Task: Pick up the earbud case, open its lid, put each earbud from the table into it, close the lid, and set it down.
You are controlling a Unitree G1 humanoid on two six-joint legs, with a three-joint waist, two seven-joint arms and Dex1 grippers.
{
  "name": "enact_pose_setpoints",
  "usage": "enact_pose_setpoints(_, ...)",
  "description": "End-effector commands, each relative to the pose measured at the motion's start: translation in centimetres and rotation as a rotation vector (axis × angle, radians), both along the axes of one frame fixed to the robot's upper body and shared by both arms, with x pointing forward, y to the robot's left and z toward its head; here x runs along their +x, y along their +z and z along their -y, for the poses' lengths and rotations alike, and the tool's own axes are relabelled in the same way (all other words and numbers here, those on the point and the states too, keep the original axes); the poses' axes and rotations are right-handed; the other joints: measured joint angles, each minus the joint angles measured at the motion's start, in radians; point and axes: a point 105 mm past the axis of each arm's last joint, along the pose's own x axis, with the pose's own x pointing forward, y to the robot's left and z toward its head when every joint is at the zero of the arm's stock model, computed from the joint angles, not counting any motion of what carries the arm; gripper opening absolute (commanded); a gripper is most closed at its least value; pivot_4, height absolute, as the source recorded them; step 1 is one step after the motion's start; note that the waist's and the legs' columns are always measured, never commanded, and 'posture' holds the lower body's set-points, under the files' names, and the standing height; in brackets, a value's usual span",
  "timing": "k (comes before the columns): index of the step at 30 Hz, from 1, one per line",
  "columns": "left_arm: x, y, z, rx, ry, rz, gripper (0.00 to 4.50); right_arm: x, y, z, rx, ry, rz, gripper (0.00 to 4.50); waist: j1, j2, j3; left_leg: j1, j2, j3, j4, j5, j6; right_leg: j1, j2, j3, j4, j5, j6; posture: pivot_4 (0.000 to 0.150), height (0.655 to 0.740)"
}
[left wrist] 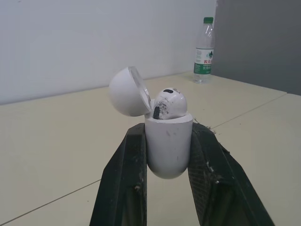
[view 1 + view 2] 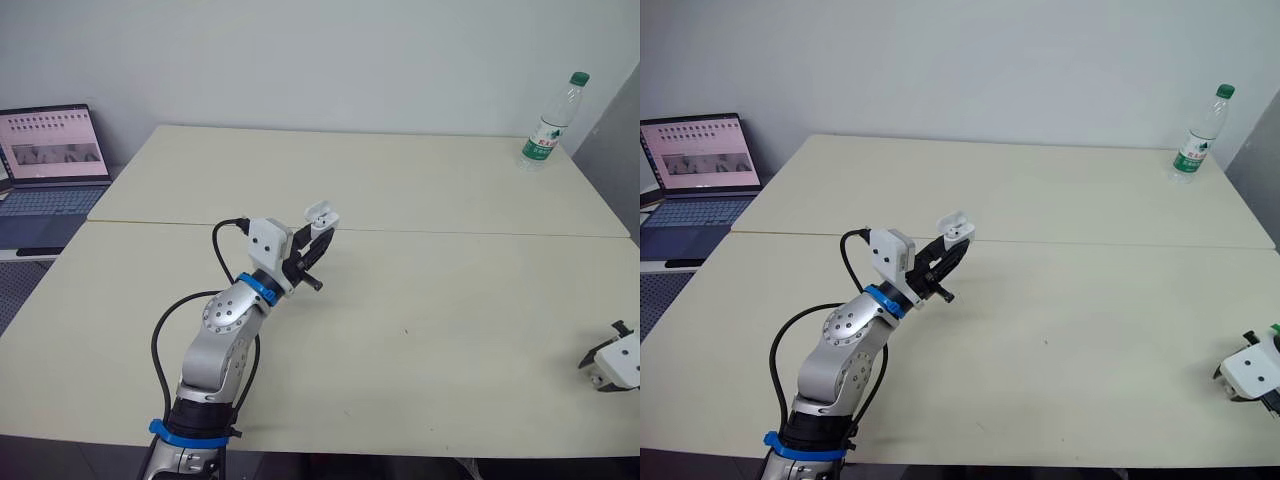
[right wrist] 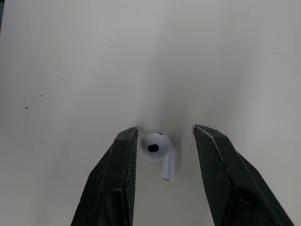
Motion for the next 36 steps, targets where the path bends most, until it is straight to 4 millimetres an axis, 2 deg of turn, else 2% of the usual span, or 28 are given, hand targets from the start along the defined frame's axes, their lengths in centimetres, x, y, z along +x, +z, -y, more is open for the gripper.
enact_pose_setpoints(1, -0.6, 1.7, 0.2, -0.014, -0.011, 0.069, 0.79, 0.3, 0.6, 0.3, -0.014, -0.011, 0.020, 1.94, 0.000, 0.000, 0.000, 0.000, 0.000, 0.000, 0.000, 0.000, 0.000, 0.000, 0.000, 0.000, 0.000, 0.000, 0.000, 0.150, 0.7400)
enact_pose_setpoints(5, -0.5, 1.8, 0.1, -0.015, -0.007, 0.070, 0.79, 0.4, 0.6, 0.4, -0.019, -0.014, 0.017, 1.94, 0.000, 0.000, 0.000, 0.000, 0.000, 0.000, 0.000, 0.000, 0.000, 0.000, 0.000, 0.000, 0.000, 0.000, 0.000, 0.150, 0.7400)
enact_pose_setpoints(8, -0.5, 1.8, 0.1, -0.015, -0.007, 0.070, 0.79, 0.4, 0.5, 0.5, -0.024, -0.017, 0.015, 1.33, 0.000, 0.000, 0.000, 0.000, 0.000, 0.000, 0.000, 0.000, 0.000, 0.000, 0.000, 0.000, 0.000, 0.000, 0.000, 0.150, 0.7400)
enact_pose_setpoints(11, -0.5, 1.8, 0.1, -0.014, -0.007, 0.069, 0.79, 0.4, 0.5, 0.6, -0.027, -0.021, 0.015, 0.22, 0.000, 0.000, 0.000, 0.000, 0.000, 0.000, 0.000, 0.000, 0.000, 0.000, 0.000, 0.000, 0.000, 0.000, 0.000, 0.150, 0.7400)
enact_pose_setpoints(12, -0.5, 1.8, 0.1, -0.014, -0.008, 0.069, 0.79, 0.4, 0.5, 0.6, -0.028, -0.022, 0.016, 0.03, 0.000, 0.000, 0.000, 0.000, 0.000, 0.000, 0.000, 0.000, 0.000, 0.000, 0.000, 0.000, 0.000, 0.000, 0.000, 0.150, 0.7400)
enact_pose_setpoints(22, -0.4, 1.8, 0.1, -0.014, -0.008, 0.072, 0.79, 0.6, 0.7, 0.5, 0.004, -0.056, 0.025, 0.03, 0.000, 0.000, 0.000, 0.000, 0.000, 0.000, 0.000, 0.000, 0.000, 0.000, 0.000, 0.000, 0.000, 0.000, 0.000, 0.150, 0.7400)
enact_pose_setpoints(31, -0.4, 1.7, 0.2, -0.017, -0.009, 0.070, 0.79, 0.9, 1.7, -2.4, 0.216, -0.135, -0.012, 0.03, 0.000, 0.000, 0.000, 0.000, 0.000, -0.001, 0.000, 0.000, 0.000, 0.000, 0.000, 0.000, 0.000, 0.000, 0.000, 0.150, 0.7400)
enact_pose_setpoints(34, -0.4, 1.7, 0.2, -0.018, -0.010, 0.070, 0.79, 1.3, 2.4, -2.7, 0.253, -0.176, 0.004, 0.58, 0.000, 0.000, 0.000, 0.000, 0.000, -0.001, 0.000, 0.000, 0.000, 0.000, 0.000, 0.000, 0.000, 0.000, 0.000, 0.150, 0.7400)
enact_pose_setpoints(36, -0.4, 1.7, 0.2, -0.019, -0.010, 0.070, 0.79, 1.8, 2.8, -2.8, 0.280, -0.222, 0.014, 1.26, 0.000, 0.000, 0.000, 0.000, 0.000, -0.001, 0.000, 0.000, 0.000, 0.000, 0.000, -0.001, 0.000, 0.000, 0.000, 0.150, 0.7400)
